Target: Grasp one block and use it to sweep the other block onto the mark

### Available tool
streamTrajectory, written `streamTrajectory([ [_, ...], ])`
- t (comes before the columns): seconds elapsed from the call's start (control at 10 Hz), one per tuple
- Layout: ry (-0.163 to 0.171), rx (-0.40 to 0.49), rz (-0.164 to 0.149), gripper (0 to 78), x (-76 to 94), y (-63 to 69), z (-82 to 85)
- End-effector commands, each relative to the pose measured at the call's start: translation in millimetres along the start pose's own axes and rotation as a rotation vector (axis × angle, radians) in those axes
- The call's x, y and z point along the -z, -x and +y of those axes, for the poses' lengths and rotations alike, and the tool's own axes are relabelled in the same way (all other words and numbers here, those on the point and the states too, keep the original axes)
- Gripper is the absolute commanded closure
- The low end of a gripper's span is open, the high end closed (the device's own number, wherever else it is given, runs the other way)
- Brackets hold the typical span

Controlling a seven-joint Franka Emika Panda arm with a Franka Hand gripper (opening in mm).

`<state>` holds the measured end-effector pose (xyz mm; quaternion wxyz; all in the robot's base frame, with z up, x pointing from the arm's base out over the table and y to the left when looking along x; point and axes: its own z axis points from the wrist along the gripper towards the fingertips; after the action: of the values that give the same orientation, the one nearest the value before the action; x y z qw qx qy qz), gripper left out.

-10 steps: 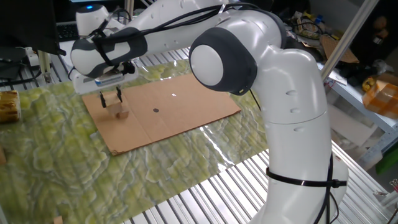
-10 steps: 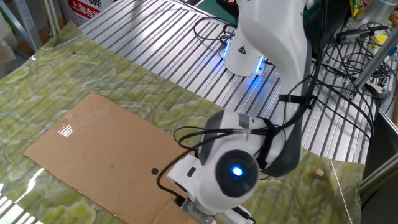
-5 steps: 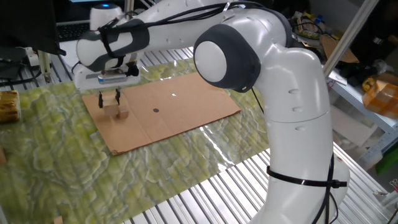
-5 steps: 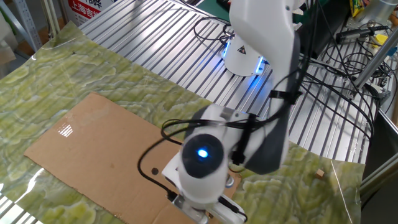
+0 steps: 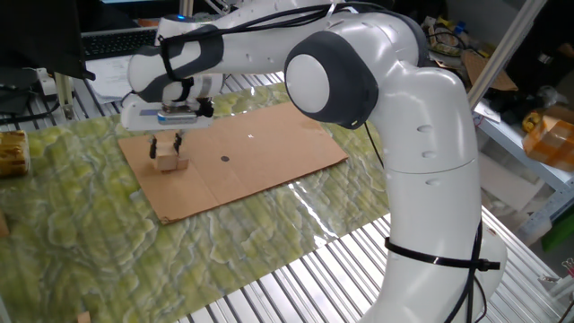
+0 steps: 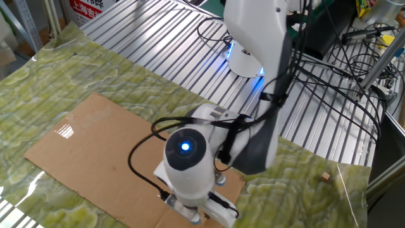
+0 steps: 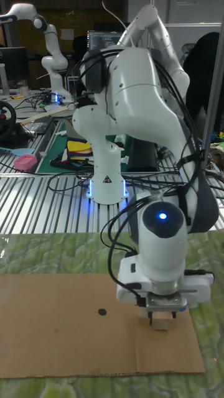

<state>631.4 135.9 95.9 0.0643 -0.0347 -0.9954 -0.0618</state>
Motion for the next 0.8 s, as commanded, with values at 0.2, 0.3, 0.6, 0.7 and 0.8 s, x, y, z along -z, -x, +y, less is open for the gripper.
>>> streamTrajectory([
  [0.2,-0.169,0.052,0.009,76.4,21.0,-4.2,-5.6],
  [0.3,-0.202,0.06,0.008,76.4,21.4,-4.5,-5.0],
  [0.6,-0.237,0.058,0.009,76.4,21.9,-4.6,-5.0],
  [0.7,-0.208,0.054,0.016,76.4,21.2,-4.5,-4.8],
  [0.8,-0.153,0.034,0.023,76.4,17.7,-4.3,-2.3],
])
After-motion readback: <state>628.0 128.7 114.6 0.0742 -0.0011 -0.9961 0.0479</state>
